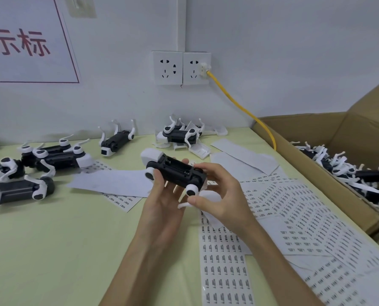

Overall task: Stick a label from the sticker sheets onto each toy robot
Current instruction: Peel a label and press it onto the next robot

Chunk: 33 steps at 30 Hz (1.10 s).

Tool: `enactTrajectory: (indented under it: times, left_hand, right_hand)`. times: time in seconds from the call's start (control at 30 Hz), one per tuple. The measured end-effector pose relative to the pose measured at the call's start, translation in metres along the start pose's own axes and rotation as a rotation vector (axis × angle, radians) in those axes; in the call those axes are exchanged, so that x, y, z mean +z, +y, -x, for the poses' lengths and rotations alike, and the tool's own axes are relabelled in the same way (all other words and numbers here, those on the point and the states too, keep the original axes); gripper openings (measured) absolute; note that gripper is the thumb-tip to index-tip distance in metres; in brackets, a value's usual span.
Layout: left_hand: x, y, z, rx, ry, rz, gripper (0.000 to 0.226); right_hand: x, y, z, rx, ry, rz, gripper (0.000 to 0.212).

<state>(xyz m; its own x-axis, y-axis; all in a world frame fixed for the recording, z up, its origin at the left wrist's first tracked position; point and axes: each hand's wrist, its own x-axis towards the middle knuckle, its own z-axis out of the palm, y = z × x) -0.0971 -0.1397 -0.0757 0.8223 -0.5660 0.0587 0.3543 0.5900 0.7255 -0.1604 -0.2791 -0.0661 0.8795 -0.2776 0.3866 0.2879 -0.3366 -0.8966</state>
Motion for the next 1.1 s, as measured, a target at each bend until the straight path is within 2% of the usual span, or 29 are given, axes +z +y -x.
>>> enactTrajectory:
  times: [0.2, 0.3, 0.37, 0.5, 0.63, 0.83, 1.1]
  left_hand:
    - [-0.001, -0.003, -0.002, 0.049, 0.023, -0.048, 0.049]
    - [-0.001, -0.004, -0.003, 0.034, 0.041, -0.039, 0.056]
    - [-0.002, -0.007, -0.002, 0.025, 0.043, -0.080, 0.058]
    - [0.004, -0.009, 0.002, 0.060, -0.022, -0.208, 0.046]
    - [0.008, -0.010, 0.006, 0.074, -0.039, -0.247, 0.051]
    - [0.006, -0.015, 0.008, -0.015, -0.038, -0.239, 0.058]
    - [0.005, -0.026, 0.002, 0.038, -0.048, -0.383, 0.039]
  right_hand:
    - [0.007, 0.003, 0.004, -0.213, 0.080, 0.191, 0.066]
    - [0.009, 0.001, 0.007, -0.148, 0.039, 0.156, 0.065]
    - [0.009, -0.003, 0.008, -0.063, 0.005, 0.068, 0.055]
    - [0.001, -0.011, 0.003, 0.022, 0.024, -0.079, 0.031]
    - [-0.002, -0.011, 0.002, 0.027, 0.026, -0.047, 0.029]
    - [0.001, -0.006, 0.002, 0.012, 0.110, -0.020, 0.028]
    - [0.003, -0.007, 0.002, 0.006, 0.231, -0.066, 0.026]
